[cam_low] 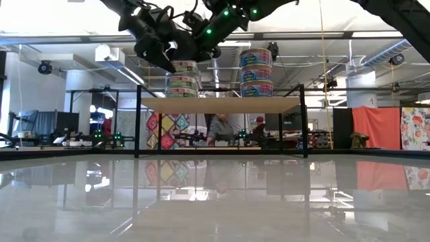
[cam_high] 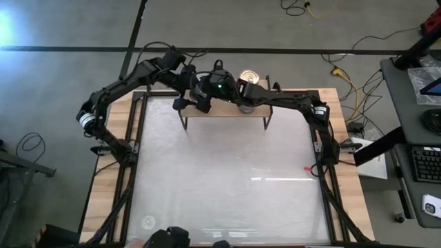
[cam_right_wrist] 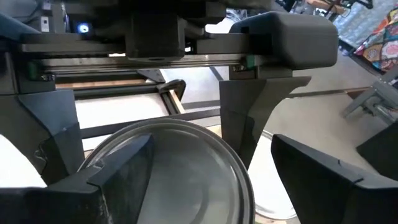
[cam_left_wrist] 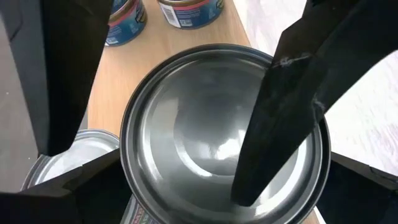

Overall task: Stack canned seafood by type on shelf
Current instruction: Stack the green tuna can on top of the green tuna can on the shelf

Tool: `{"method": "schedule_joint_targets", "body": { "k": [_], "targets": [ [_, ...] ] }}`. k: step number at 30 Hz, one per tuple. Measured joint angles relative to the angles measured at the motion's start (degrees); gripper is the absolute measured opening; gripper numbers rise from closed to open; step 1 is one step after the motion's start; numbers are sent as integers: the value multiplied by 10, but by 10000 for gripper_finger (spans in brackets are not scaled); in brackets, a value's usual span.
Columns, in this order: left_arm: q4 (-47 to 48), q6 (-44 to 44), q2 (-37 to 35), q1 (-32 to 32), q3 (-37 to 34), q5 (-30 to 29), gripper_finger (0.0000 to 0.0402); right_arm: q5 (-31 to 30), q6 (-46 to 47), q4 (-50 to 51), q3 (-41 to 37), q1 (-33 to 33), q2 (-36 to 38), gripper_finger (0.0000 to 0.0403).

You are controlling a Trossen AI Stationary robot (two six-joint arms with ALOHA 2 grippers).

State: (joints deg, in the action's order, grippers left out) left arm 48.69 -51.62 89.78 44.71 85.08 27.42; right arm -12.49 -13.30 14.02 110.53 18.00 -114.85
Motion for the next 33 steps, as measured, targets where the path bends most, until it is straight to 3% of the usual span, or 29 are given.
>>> {"method": "schedule_joint_targets", "body": {
  "k": [26, 33],
  "targets": [
    [16, -18, 3, 19, 18, 35, 398, -6, 15, 0, 7, 8, -5, 315],
    [13, 8, 41, 20, 20, 47, 398, -10, 15, 11, -2, 9, -5, 315]
  ]
}}
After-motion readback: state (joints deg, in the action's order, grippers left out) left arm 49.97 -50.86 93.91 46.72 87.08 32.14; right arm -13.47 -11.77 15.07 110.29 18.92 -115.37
